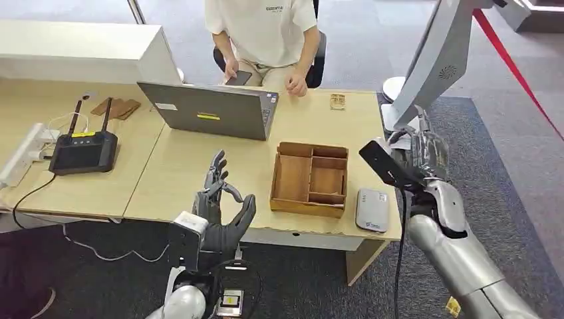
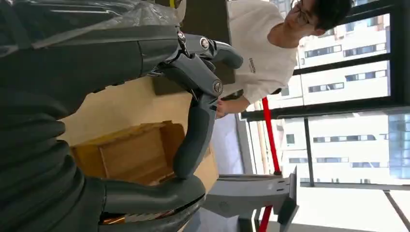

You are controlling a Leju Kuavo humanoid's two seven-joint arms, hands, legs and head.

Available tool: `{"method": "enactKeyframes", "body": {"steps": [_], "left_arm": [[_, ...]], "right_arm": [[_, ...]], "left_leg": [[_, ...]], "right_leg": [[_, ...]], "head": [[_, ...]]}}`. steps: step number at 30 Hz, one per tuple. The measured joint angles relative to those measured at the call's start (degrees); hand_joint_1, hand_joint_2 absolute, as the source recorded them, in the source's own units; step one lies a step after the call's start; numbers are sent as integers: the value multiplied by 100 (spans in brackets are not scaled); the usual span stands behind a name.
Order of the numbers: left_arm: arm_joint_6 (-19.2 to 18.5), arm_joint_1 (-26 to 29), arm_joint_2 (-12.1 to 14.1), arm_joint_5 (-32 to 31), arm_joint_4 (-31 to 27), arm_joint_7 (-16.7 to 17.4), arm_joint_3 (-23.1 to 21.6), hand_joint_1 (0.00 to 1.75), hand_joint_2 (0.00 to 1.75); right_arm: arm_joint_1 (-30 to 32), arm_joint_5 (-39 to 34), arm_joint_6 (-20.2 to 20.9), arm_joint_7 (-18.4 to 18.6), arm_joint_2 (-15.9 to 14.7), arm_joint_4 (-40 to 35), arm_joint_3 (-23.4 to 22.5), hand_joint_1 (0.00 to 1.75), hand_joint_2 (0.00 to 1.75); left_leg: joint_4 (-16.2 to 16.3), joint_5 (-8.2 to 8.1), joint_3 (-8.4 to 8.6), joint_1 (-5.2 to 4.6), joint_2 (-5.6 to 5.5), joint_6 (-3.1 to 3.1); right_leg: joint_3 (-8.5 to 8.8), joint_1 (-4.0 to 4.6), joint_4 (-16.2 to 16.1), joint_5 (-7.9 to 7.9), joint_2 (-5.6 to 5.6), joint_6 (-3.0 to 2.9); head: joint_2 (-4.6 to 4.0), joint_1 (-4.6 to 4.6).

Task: Pass the card to the sensor for recognition and then transmit it.

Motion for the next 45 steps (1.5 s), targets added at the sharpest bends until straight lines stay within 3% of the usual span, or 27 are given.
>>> {"method": "enactKeyframes", "body": {"steps": [9, 20, 34, 45], "left_arm": [[0, 6, -22, 28, 48, -46, -13, 0, 175], [0, -42, -83, 201, 87, -166, -66, 0, 175], [0, -635, -122, 1064, 341, -431, -592, 0, 175], [0, -869, -131, 1305, 592, -531, -848, 0, 175]], "right_arm": [[-689, 107, 46, 173, 15, -426, 13, 175, 175], [-1239, 208, 370, 164, 276, -373, 175, 175, 175], [-2196, 715, 1073, 37, 1333, 1344, 933, 175, 175], [-2381, 997, 1250, 122, 1709, 2383, 1305, 175, 175]], "left_leg": [[0, 0, 0, 0, 0, 0], [-1, 0, -3, 1, -2, 0], [-1, 5, -3, 5, -3, -5], [1, 5, -8, 3, -5, -5]], "right_leg": [[1, 0, 1, 0, -1, 0], [0, 1, 2, 0, -1, 0], [0, 4, 4, 0, -3, -1], [-4, 4, 3, 0, -5, 0]], "head": [[0, 0], [0, 2], [0, 2], [0, 0]]}}
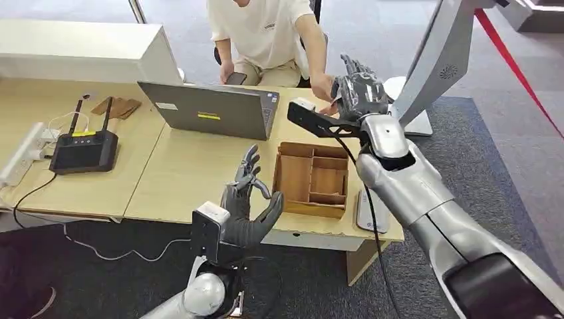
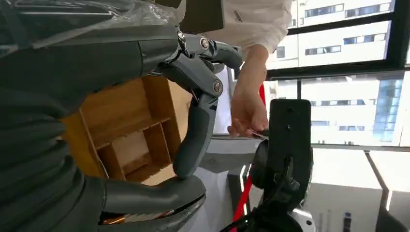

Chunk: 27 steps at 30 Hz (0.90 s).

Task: Pass the card to the sensor for recognition and then transmit it.

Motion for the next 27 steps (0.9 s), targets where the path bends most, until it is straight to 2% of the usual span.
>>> {"method": "enactKeyframes", "body": {"steps": [17, 18, 19, 20, 27], "left_arm": [[0, -52, -4, 4, 140, -17, -81, 0, 175], [0, -52, -2, 2, 144, -17, -81, 0, 175], [0, -52, -2, 0, 148, -17, -81, 0, 175], [0, -52, -4, -2, 151, -17, -83, 0, 175], [0, -52, -2, -4, 166, -17, -83, 0, 175]], "right_arm": [[-113, 13, 0, 0, 103, 575, 273, 175, 175], [-116, 13, 0, 0, 103, 592, 288, 141, 175], [-119, 13, 0, 0, 103, 614, 301, 17, 175], [-123, 13, -11, 0, 100, 634, 312, 0, 175], [-123, 31, -190, -19, 94, 730, 321, 0, 175]], "left_leg": [[0, -1, -19, 0, 0, 0], [1, -1, -19, 0, 0, 0], [1, -1, -19, 0, 0, 0], [1, -1, -19, 0, 0, 0], [1, -1, -16, 0, 1, 0]], "right_leg": [[-19, 0, 0, -1, 0, 1], [-20, 0, 0, -1, 0, 1], [-20, 0, 0, -1, 0, 1], [-20, 0, 0, -1, 0, 1], [-21, 0, 0, -1, 1, 0]], "head": [[0, 0], [0, 2], [0, 0], [0, 2], [0, 0]]}}
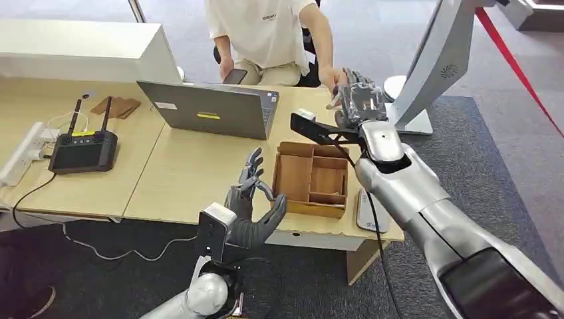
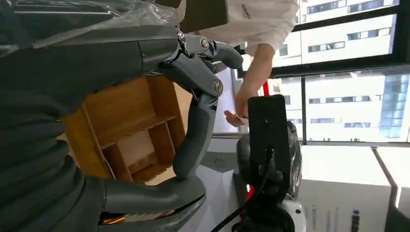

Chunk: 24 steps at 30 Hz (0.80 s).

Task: Pass the card to the sensor for recognition and then transmit it.

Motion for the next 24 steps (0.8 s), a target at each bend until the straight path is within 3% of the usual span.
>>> {"method": "enactKeyframes", "body": {"steps": [7, 20, 22, 24], "left_arm": [[0, 5, 0, -90, 2, -17, 2, 0, 175], [0, 7, 0, -114, 2, -17, 0, 0, 175], [0, 16, -2, -322, 13, 7, 2, 0, 175], [0, 198, -26, -818, 15, 234, 140, 0, 175]], "right_arm": [[1, -192, -309, -142, -4, 13, -37, 0, 175], [1, -232, -326, -184, -7, 13, -53, 0, 175], [23, -519, -571, -427, -4, 4, -66, 0, 175], [323, -1418, -1112, -739, -42, -305, -294, 0, 175]], "left_leg": [[0, 4, 3, 1, 0, 0], [0, 4, 2, 0, 0, 0], [-1, 4, 1, 1, 0, 0], [0, 2, 20, 4, 2, 0]], "right_leg": [[1, 0, 1, 3, 0, -2], [1, 0, 1, 3, 1, -2], [1, 0, 1, 3, 1, -2], [14, 2, -2, 2, 4, -3]], "head": [[0, 0], [0, 0], [0, 0], [0, 2]]}}
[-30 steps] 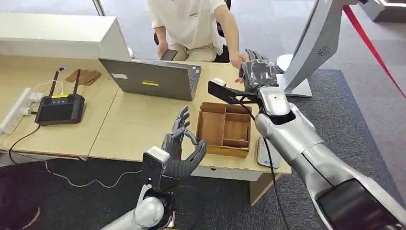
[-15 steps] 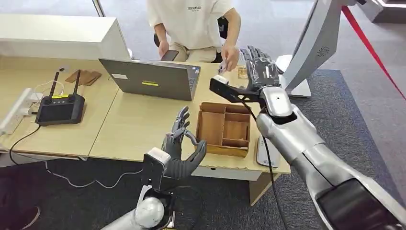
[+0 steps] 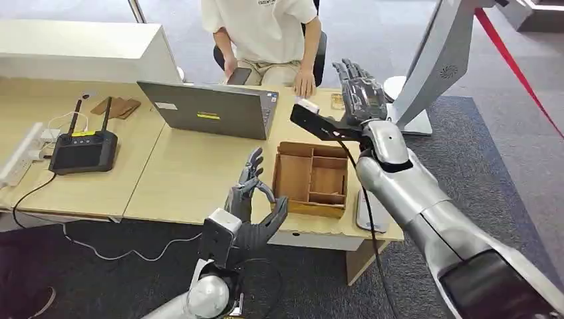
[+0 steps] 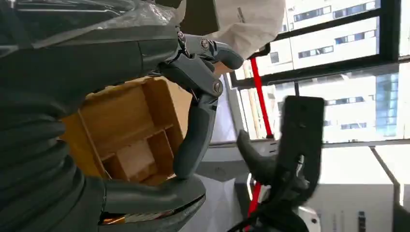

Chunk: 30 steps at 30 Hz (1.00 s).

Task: Pass the card to the sensor for recognition and then transmit it.

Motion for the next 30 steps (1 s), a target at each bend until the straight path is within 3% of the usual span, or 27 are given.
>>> {"method": "enactKeyframes", "body": {"steps": [3, 15, 19, 24, 30], "left_arm": [[0, 337, 65, -274, -249, 228, 227, 0, 175], [0, 543, 116, -373, -525, 273, 505, 0, 175], [0, 993, 120, -1051, -851, 457, 863, 0, 175], [0, 1319, 186, -1293, -1268, 587, 1239, 0, 175], [0, 1426, 214, -1304, -1466, 631, 1388, 0, 175]], "right_arm": [[594, -791, -263, 83, -263, -899, -368, 0, 175], [1079, -883, -257, 110, -658, -2130, -876, 0, 175], [1776, -1458, -307, 9, -826, -2891, -978, 0, 175], [2618, -1405, -333, 143, -1071, -3617, -976, 0, 175], [3219, -997, -342, 210, -1267, -4278, -970, 0, 175]], "left_leg": [[1, -3, -3, 0, -12, 1], [-2, 0, 3, -4, 7, 0], [-2, -5, 10, 6, 6, -3], [-5, -11, 5, 4, 1, -2], [-6, -9, 6, 4, 0, -3]], "right_leg": [[3, 2, 0, -6, -14, 5], [2, 0, 2, 4, 10, 0], [13, 2, -3, -2, 9, 0], [9, 1, -2, -9, 6, -3], [10, 1, -2, -8, 6, -3]], "head": [[0, -4], [0, 0], [0, 0], [0, -2], [0, -2]]}}
